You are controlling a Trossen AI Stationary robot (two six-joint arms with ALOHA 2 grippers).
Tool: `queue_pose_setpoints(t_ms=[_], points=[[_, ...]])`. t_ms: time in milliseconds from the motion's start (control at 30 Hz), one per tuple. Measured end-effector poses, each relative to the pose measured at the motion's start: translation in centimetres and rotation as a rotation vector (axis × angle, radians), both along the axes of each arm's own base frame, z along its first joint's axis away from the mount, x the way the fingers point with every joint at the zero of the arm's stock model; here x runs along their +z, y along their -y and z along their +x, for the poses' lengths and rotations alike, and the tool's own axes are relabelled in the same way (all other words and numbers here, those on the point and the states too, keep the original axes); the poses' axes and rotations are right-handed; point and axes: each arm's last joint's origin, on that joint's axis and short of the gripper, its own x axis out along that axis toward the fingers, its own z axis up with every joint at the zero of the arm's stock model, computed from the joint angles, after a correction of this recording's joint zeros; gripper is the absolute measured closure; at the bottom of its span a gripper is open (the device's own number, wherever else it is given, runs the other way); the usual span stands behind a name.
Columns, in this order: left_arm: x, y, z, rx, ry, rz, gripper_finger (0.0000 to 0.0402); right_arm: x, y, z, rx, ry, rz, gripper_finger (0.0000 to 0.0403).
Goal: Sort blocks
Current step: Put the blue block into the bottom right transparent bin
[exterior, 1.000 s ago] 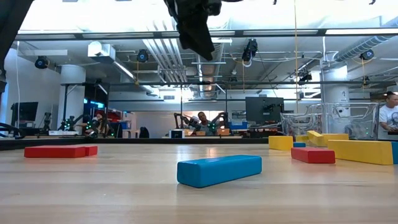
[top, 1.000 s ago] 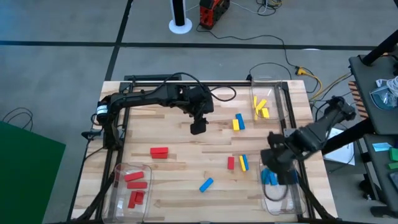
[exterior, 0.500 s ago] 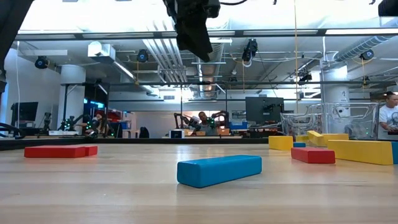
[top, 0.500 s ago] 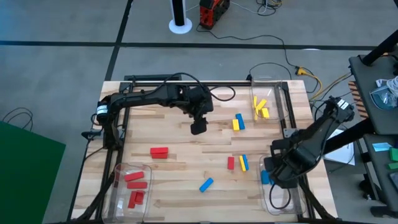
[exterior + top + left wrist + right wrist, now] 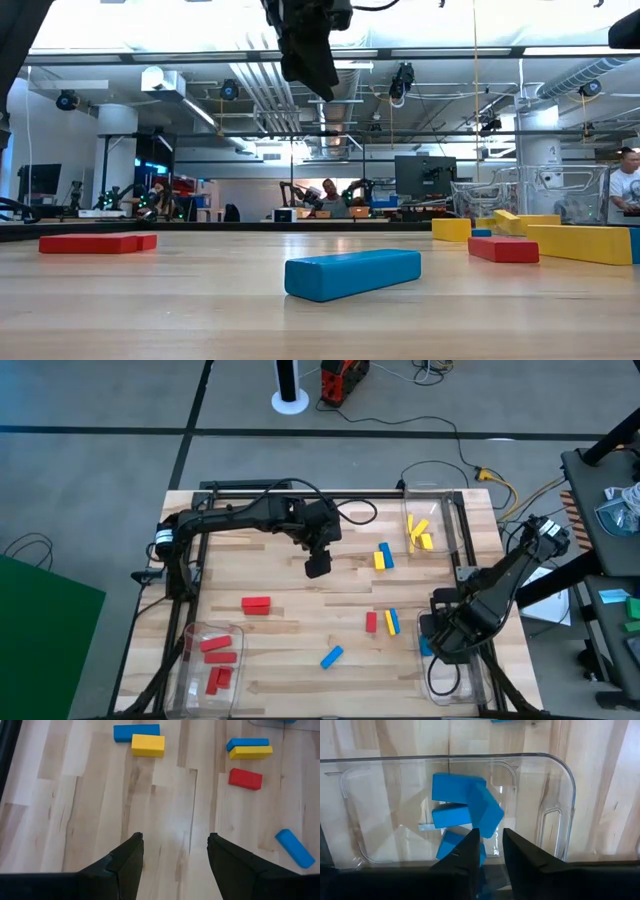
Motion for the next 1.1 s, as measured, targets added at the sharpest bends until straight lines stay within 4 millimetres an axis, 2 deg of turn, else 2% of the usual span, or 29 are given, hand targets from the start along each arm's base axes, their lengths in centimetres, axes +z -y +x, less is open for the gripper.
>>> queue_pose_setpoints(t_ms=[433, 733, 867, 967, 1100], points=[[0.0, 0.0, 0.0, 0.003, 0.0, -0.003, 0.0206, 0.5, -0.2, 0.2, -0.011, 0.02, 0.019, 0.0391], [0.0, 0.3, 0.0, 0.003, 0.0, -0.006, 0.0206, 0.5, -0.1, 0.3, -0.087, 0.054, -0.011, 0.0391], [0.0, 0.3, 0.0, 0.003, 0.0, -0.006, 0.0206, -0.4, 0.0, 0.4, -0.115, 0.08, -0.044, 0.0391], [0.0, 0.3, 0.0, 0.003, 0.0, -0.006, 0.0206, -1.0, -0.1, 0.5, -0.116, 0.092, -0.031, 0.0391], [0.0, 0.3, 0.0, 0.003, 0.0, -0.006, 0.0206, -0.9, -0.5, 0.7, -0.114, 0.081, 0.036, 0.0391]])
